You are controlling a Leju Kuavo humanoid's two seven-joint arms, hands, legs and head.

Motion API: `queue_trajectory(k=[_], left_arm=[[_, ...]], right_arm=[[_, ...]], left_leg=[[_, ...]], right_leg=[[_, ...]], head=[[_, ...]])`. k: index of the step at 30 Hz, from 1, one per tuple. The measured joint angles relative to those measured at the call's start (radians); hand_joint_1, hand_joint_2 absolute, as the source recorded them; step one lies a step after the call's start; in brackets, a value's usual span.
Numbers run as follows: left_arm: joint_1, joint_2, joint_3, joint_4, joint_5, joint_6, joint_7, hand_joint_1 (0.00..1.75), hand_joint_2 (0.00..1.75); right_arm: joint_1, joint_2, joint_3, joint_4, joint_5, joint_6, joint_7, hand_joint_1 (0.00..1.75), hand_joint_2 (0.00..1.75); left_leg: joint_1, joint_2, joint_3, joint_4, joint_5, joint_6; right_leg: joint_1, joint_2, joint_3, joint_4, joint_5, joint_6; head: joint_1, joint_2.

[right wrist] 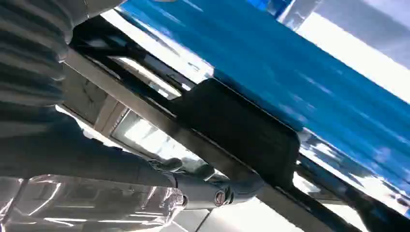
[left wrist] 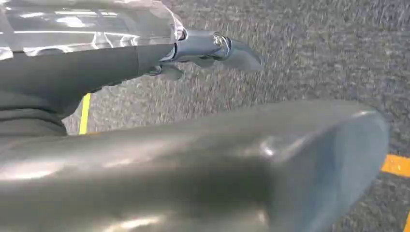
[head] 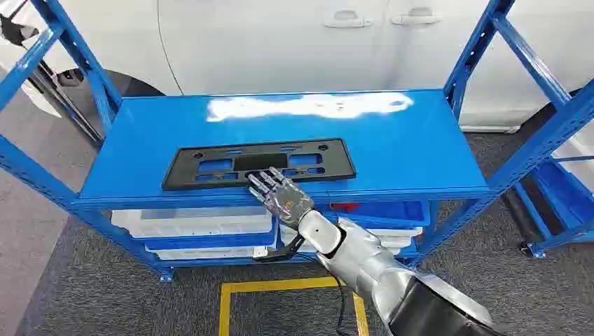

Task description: Take the parts from the cabinet and place them on the table.

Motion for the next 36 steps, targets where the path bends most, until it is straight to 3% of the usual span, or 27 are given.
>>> queue_trajectory(k=[1,2,4,5,6,8,9,10,11,13,15,16,17,19,20,21,22,23,25,26,29,31,32,34,35,36], left_arm=[[0.000,-0.002,0.000,0.000,0.000,0.000,0.000,0.00,0.00],[0.000,-0.001,0.000,0.000,-0.001,0.000,0.000,0.00,0.00],[0.002,0.001,0.002,0.000,-0.001,0.000,-0.003,0.00,0.00],[0.004,0.001,0.002,0.000,-0.001,-0.002,-0.005,0.00,0.00],[0.005,0.001,0.003,0.000,-0.002,-0.004,-0.007,0.00,0.00],[0.004,0.001,0.004,0.000,-0.002,-0.007,-0.015,0.00,0.00],[0.003,0.002,0.005,0.000,-0.003,-0.008,-0.018,0.00,0.00],[0.003,0.002,0.007,0.000,-0.003,-0.009,-0.020,0.00,0.00],[0.002,0.002,0.008,0.000,-0.004,-0.010,-0.021,0.00,0.00],[0.005,0.002,0.009,0.000,-0.006,-0.010,-0.023,0.00,0.00],[0.004,0.002,0.011,0.000,-0.013,-0.010,-0.023,0.00,0.00],[0.003,0.001,0.012,0.000,-0.017,-0.009,-0.023,0.00,0.00],[0.002,0.002,0.015,0.000,-0.022,-0.008,-0.024,0.00,0.00],[0.002,0.001,0.022,0.000,-0.024,-0.005,-0.024,0.00,0.00],[0.002,0.001,0.025,0.000,-0.027,-0.003,-0.024,0.00,0.00],[0.002,0.001,0.027,0.000,-0.028,-0.002,-0.024,0.00,0.00],[0.002,0.001,0.028,0.000,-0.031,-0.003,-0.025,0.00,0.00],[0.001,-0.001,0.029,0.000,-0.033,-0.003,-0.027,0.00,0.00],[0.000,-0.004,0.031,0.000,-0.035,-0.003,-0.030,0.00,0.00],[-0.002,-0.006,0.033,0.000,-0.037,-0.003,-0.030,0.00,0.00],[-0.003,-0.007,0.036,0.000,-0.044,0.000,-0.026,0.00,0.00],[-0.004,-0.010,0.040,0.000,-0.046,0.003,-0.021,0.00,0.00],[-0.004,-0.011,0.042,0.000,-0.046,0.004,-0.020,0.00,0.00],[-0.004,-0.011,0.051,0.000,-0.046,0.012,-0.018,0.00,0.00],[-0.003,-0.011,0.053,0.000,-0.046,0.013,-0.016,0.00,0.00],[-0.001,-0.011,0.055,0.000,-0.046,0.013,-0.014,0.00,0.00]], right_arm=[[-0.002,0.000,0.002,0.000,0.000,0.000,0.000,0.00,1.75],[-0.003,0.000,0.002,0.002,0.000,0.003,0.000,0.00,1.75],[-0.002,0.000,0.009,0.003,0.000,0.033,-0.025,0.00,1.75],[0.000,0.000,0.015,0.005,0.000,0.054,-0.039,0.00,1.75],[0.000,-0.001,0.022,0.005,0.000,0.069,-0.049,0.00,1.75],[0.000,-0.003,0.045,0.007,0.000,0.110,-0.064,0.00,1.75],[0.003,-0.007,0.052,0.009,0.000,0.108,-0.061,0.00,1.75],[0.004,-0.011,0.055,0.010,0.000,0.102,-0.053,0.00,1.75],[0.003,-0.015,0.056,0.010,0.000,0.097,-0.045,0.00,1.75],[0.002,-0.018,0.058,0.010,-0.002,0.066,-0.021,0.00,1.75],[0.000,-0.022,0.056,0.010,-0.013,-0.025,0.010,0.00,1.75],[-0.005,-0.025,0.045,0.007,-0.029,-0.090,0.022,0.00,1.75],[-0.013,-0.025,0.032,-0.004,-0.042,-0.149,0.029,0.00,1.75],[-0.026,-0.031,0.000,-0.042,-0.061,-0.213,0.028,0.00,1.75],[-0.028,-0.034,-0.023,-0.075,-0.063,-0.224,0.013,0.00,1.75],[-0.028,-0.037,-0.046,-0.105,-0.063,-0.225,-0.002,0.00,1.75],[-0.029,-0.038,-0.072,-0.132,-0.062,-0.225,-0.016,0.00,1.75],[-0.035,-0.036,-0.097,-0.156,-0.062,-0.226,-0.030,0.00,1.75],[-0.052,-0.031,-0.138,-0.190,-0.056,-0.227,-0.051,0.00,1.75],[-0.057,-0.028,-0.153,-0.205,-0.051,-0.228,-0.055,0.00,1.75],[-0.033,-0.020,-0.190,-0.283,-0.030,-0.231,-0.066,0.00,1.75],[-0.002,-0.017,-0.225,-0.374,-0.023,-0.232,-0.078,0.00,1.75],[0.008,-0.014,-0.245,-0.414,-0.024,-0.232,-0.089,0.00,1.75],[0.025,-0.003,-0.280,-0.472,-0.040,-0.233,-0.134,0.00,1.75],[0.034,0.003,-0.297,-0.483,-0.046,-0.233,-0.160,0.00,1.75],[0.041,0.010,-0.312,-0.486,-0.050,-0.233,-0.182,0.00,1.75]], left_leg=[[0.000,0.001,-0.006,0.026,-0.020,-0.004],[0.001,0.001,-0.032,0.086,-0.056,-0.008],[0.002,0.001,-0.110,0.252,-0.129,-0.015],[0.003,0.001,-0.137,0.306,-0.141,-0.018],[0.004,0.001,-0.140,0.309,-0.128,-0.019],[0.004,0.001,-0.079,0.181,-0.049,-0.016],[0.004,0.002,-0.024,0.071,0.000,-0.013],[0.004,0.003,0.005,0.005,0.006,-0.007],[-0.002,0.002,0.012,-0.006,0.002,0.001],[-0.005,0.001,0.007,-0.002,0.003,0.011],[0.003,0.002,0.010,-0.010,0.011,0.025],[0.004,0.002,0.011,-0.011,0.013,0.029],[0.004,0.004,0.009,-0.011,0.013,0.035],[0.003,0.006,0.008,-0.011,0.013,0.037],[0.003,0.006,0.008,-0.010,0.012,0.038],[0.003,0.006,0.009,-0.010,0.012,0.037],[0.003,0.004,0.009,-0.009,0.012,0.037],[0.003,0.003,0.010,-0.008,0.010,0.035],[0.003,0.001,0.013,-0.004,0.005,0.027],[-0.005,0.000,0.010,0.002,0.001,0.021],[0.001,0.000,0.010,-0.004,0.003,0.003],[0.006,0.001,0.008,0.006,-0.009,-0.008],[0.005,0.002,-0.008,0.045,-0.038,-0.012],[0.005,0.002,-0.084,0.209,-0.118,-0.019],[0.005,0.002,-0.121,0.285,-0.143,-0.021],[0.005,0.002,-0.140,0.317,-0.141,-0.021]], right_leg=[[0.000,-0.001,0.004,-0.003,-0.001,-0.003],[0.000,-0.002,0.005,-0.003,-0.002,-0.008],[0.002,-0.003,0.005,-0.003,-0.004,-0.011],[0.002,-0.003,0.006,-0.002,-0.004,-0.011],[0.002,-0.002,0.007,-0.002,-0.005,-0.011],[0.002,0.001,0.013,-0.001,-0.007,-0.008],[0.002,0.001,0.016,0.001,-0.010,-0.004],[0.003,0.001,0.014,0.003,-0.012,-0.001],[0.011,0.002,0.010,0.008,-0.014,0.005],[0.009,0.003,0.008,0.007,-0.011,0.013],[0.010,0.003,0.008,0.007,-0.015,0.025],[0.006,0.002,0.002,0.026,-0.032,0.031],[0.005,0.000,-0.022,0.080,-0.068,0.035],[0.001,0.000,-0.100,0.250,-0.147,0.041],[-0.002,0.000,-0.133,0.319,-0.164,0.044],[-0.004,0.000,-0.141,0.333,-0.156,0.045],[-0.006,0.000,-0.128,0.300,-0.127,0.045],[-0.008,0.000,-0.096,0.232,-0.086,0.043],[-0.008,0.000,-0.007,0.051,-0.006,0.033],[-0.001,0.000,0.008,0.021,-0.019,0.030],[0.003,0.002,0.003,0.019,-0.019,0.018],[-0.005,0.000,0.010,0.005,-0.012,0.004],[-0.006,0.000,0.012,0.003,-0.012,-0.002],[-0.003,-0.001,0.012,0.003,-0.013,-0.006],[-0.002,-0.001,0.012,0.003,-0.014,-0.007],[-0.001,-0.001,0.013,0.004,-0.014,-0.007]], head=[[0.000,0.000],[0.000,0.000],[0.000,0.000],[0.000,0.000],[0.000,0.000],[0.000,0.000],[0.000,0.000],[0.000,0.000],[0.000,0.000],[0.000,0.000],[0.000,0.000],[0.000,0.000],[0.000,0.000],[0.000,0.000],[0.000,0.000],[0.000,0.000],[0.000,0.000],[0.000,0.000],[0.000,0.000],[0.000,0.000],[0.000,0.000],[0.000,0.000],[0.000,0.000],[0.000,0.000],[0.000,0.000],[0.000,0.000]])
